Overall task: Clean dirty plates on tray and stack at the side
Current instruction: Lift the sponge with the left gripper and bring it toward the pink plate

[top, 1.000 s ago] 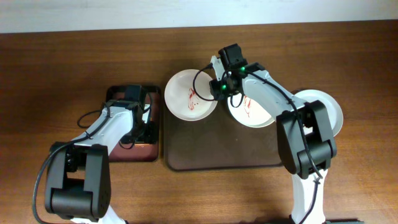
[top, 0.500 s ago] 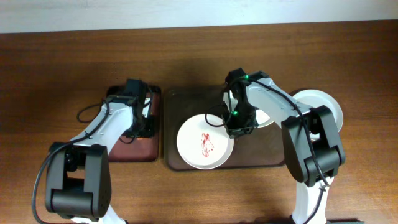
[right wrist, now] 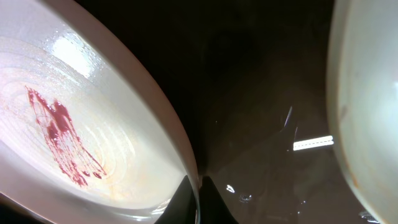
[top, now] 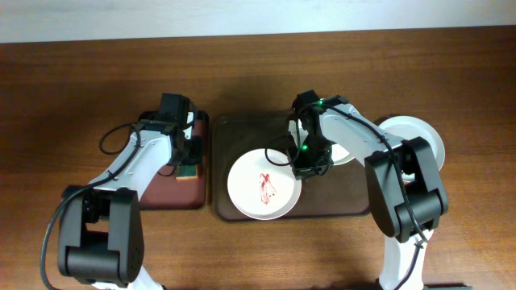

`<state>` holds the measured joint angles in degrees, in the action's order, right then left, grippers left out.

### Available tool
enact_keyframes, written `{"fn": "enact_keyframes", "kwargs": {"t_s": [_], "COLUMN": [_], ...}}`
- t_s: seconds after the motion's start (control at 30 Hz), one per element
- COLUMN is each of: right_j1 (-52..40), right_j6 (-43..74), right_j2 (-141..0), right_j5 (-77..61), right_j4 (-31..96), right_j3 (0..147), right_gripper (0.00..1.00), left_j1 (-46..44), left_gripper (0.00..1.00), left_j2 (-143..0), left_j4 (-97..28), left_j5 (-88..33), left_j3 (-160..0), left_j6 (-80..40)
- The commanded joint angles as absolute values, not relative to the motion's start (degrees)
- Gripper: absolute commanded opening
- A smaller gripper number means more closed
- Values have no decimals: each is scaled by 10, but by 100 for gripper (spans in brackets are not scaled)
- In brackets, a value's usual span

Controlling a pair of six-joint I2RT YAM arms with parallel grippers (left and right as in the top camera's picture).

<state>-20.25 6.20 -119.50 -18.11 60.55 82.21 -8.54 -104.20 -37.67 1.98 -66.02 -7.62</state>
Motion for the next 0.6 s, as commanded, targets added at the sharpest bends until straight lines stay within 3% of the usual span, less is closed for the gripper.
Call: {"fn": "enact_keyframes", "kwargs": {"t_s": [0.0,0.1,0.13,0.2,0.37,0.57], "right_j1": [-206,-206,-206,-206,-206,-206], "right_j6": [67,67,67,67,67,67], "right_j2": [-1187,-1187,-1187,-1187,-1187,-1187], "right_j5": [-176,-176,-176,-176,-175,-175], "right_j4": [602,602,602,602,599,599], "right_j3": [815,815,815,815,815,815], "right_gripper": [4,4,4,4,4,4], "left_j1": [-85,-85,-85,-84,-83,-68], "left_gripper": [36,34,28,0,0,0], "left_j2": [-1042,-1042,-1042,-1041,-959,-847], "left_j4": [-377,-377,-376,-364,-446,-437], "left_j5": [24,23,23,24,28,-18], "left_j3": [-639,-624,-624,-626,-681,-681], "left_j6": [-83,-83,-83,-83,-80,-70]}}
